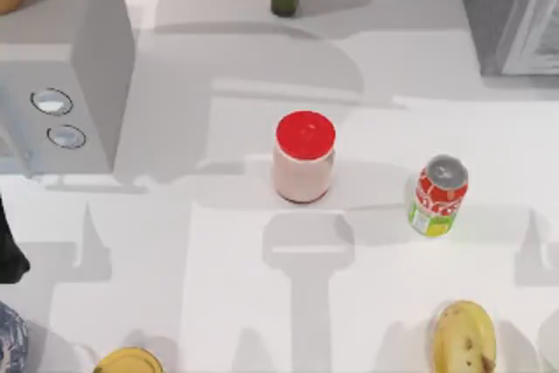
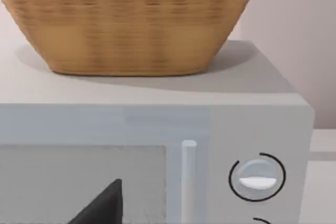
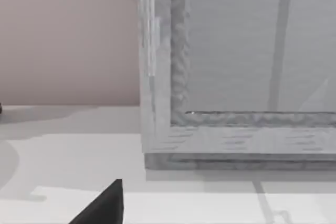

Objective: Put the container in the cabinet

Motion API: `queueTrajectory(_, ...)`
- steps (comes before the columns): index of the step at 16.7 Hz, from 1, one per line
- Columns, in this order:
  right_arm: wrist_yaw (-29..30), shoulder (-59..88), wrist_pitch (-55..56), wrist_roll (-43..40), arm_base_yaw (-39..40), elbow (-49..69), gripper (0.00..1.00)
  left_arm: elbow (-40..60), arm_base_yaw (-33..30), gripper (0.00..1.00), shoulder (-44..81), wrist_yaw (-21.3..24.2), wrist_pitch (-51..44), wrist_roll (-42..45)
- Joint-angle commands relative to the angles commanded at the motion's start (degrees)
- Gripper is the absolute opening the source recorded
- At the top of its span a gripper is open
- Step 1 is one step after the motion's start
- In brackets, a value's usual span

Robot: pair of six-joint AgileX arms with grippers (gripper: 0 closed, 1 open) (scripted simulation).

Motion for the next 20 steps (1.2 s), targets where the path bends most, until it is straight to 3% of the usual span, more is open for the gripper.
queueTrajectory(4, 0.9, 1.8, 1.7, 0.6, 1.6, 0.5, 1.0, 0.0, 0.0, 1.0, 0.0, 0.0, 0.0, 0.0)
queueTrajectory(9, 7.7, 16.8, 15.0, 4.7, 13.0, 4.0, 1.0, 0.0, 0.0, 1.0, 0.0, 0.0, 0.0, 0.0)
queueTrajectory(20, 34.2, 83.6, 56.4, 16.2, 41.8, 13.4, 1.0, 0.0, 0.0, 1.0, 0.0, 0.0, 0.0, 0.0)
